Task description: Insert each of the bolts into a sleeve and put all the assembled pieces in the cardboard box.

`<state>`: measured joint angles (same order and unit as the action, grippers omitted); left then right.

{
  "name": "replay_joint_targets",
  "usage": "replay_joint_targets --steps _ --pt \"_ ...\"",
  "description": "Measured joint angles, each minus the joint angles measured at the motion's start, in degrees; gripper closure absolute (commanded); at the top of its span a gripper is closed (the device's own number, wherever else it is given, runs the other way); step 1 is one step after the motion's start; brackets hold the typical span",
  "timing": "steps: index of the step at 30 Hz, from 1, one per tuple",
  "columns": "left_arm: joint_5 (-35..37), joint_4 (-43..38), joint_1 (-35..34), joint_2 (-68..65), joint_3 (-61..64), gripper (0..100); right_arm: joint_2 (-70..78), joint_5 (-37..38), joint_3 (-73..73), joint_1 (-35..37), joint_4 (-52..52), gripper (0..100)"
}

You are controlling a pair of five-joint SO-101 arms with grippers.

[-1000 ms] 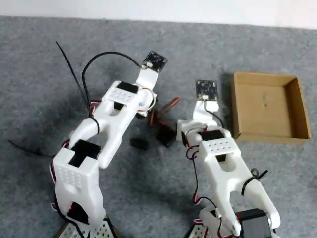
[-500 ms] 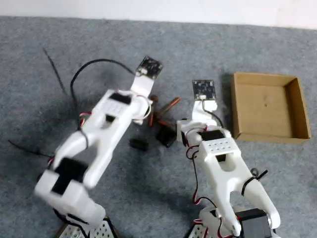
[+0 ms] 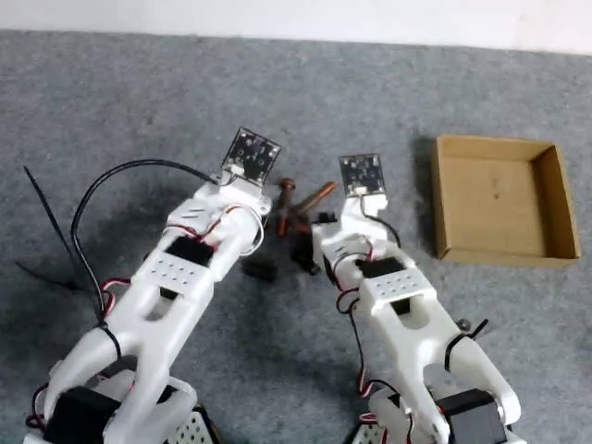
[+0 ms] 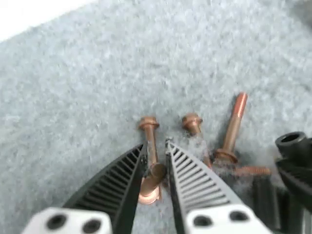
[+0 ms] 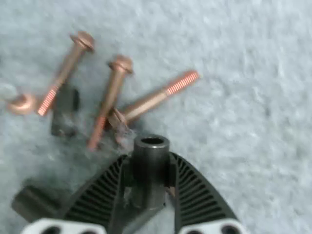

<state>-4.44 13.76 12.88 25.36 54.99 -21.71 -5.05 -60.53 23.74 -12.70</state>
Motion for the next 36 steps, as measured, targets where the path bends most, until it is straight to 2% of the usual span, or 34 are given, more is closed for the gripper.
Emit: replay_joint_targets --steps 6,12,16,18,24,29,34,36 --pt "0.5 -0.8 0.1 0.4 0.2 96 0.0 0.0 -0.4 0.2 4.5 99.4" --pt "9.3 -2.2 0.2 5.5 1.1 96 0.0 0.0 -0.4 0.4 5.0 99.4" --pt "11.3 -2.5 0.1 9.8 3.1 97 -3.2 1.8 -1.8 0.4 5.2 99.4" --pt "11.5 -2.5 0.1 12.0 4.0 100 -7.1 3.5 -5.6 0.4 7.6 99.4" --pt "11.6 -2.5 0.1 19.7 7.8 99 -22.2 7.8 -22.7 1.3 21.4 99.4" --pt "11.5 -2.5 0.7 23.9 11.6 99 -26.7 10.7 -28.4 3.2 22.9 99.4" --pt "11.4 -2.3 2.8 22.7 12.7 99 -27.2 11.3 -28.5 3.4 22.9 99.4" --pt "9.0 0.0 1.9 20.6 12.7 99 -27.3 11.3 -28.5 3.4 22.9 99.4"
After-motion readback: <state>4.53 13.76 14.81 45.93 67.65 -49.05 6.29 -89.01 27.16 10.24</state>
